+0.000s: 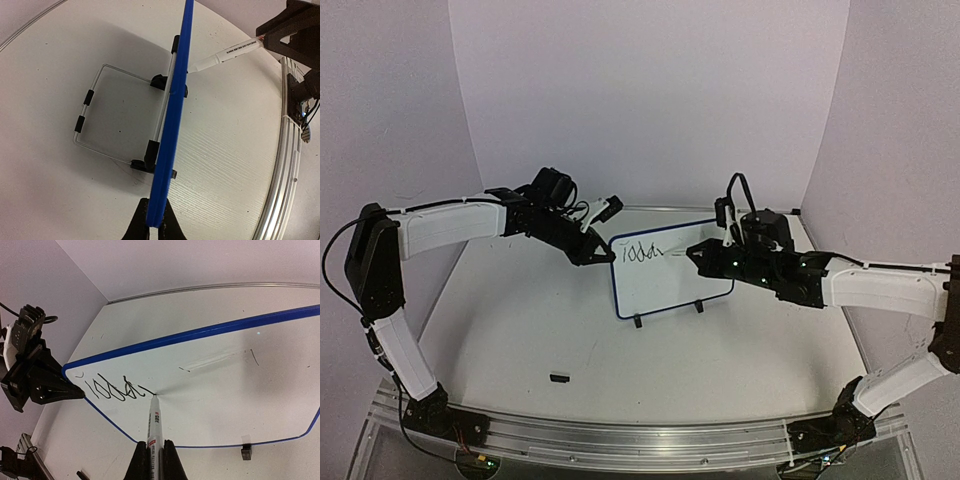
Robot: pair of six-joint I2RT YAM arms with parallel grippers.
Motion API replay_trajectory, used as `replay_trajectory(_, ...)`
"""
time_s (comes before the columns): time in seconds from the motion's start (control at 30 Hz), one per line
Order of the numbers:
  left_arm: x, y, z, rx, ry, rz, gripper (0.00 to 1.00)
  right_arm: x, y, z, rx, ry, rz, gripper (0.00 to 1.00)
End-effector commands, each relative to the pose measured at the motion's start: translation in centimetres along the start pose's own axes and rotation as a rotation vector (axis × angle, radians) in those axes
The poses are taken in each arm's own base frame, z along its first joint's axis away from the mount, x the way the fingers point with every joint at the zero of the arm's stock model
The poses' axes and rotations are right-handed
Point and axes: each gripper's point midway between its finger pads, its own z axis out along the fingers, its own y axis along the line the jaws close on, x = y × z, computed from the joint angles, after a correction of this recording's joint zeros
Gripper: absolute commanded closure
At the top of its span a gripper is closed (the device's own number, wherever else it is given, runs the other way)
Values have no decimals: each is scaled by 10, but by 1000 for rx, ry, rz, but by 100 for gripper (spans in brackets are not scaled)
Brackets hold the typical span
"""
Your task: Write a sentence on the whiteboard
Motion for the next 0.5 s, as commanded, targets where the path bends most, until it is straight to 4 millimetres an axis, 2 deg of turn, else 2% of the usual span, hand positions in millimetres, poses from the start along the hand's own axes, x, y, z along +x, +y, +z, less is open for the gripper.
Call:
replay_trajectory(0.0, 2, 4, 1, -39, 33, 32, 100, -15, 4, -11, -10, -45, 6, 100)
replay_trajectory(0.23, 1, 3, 1, -39, 32, 35, 100, -26, 8, -25, -24, -82, 15, 100)
replay_trajectory(0.47, 3, 3, 2, -39, 38, 34, 100, -27, 6, -15, -3, -78, 0, 100)
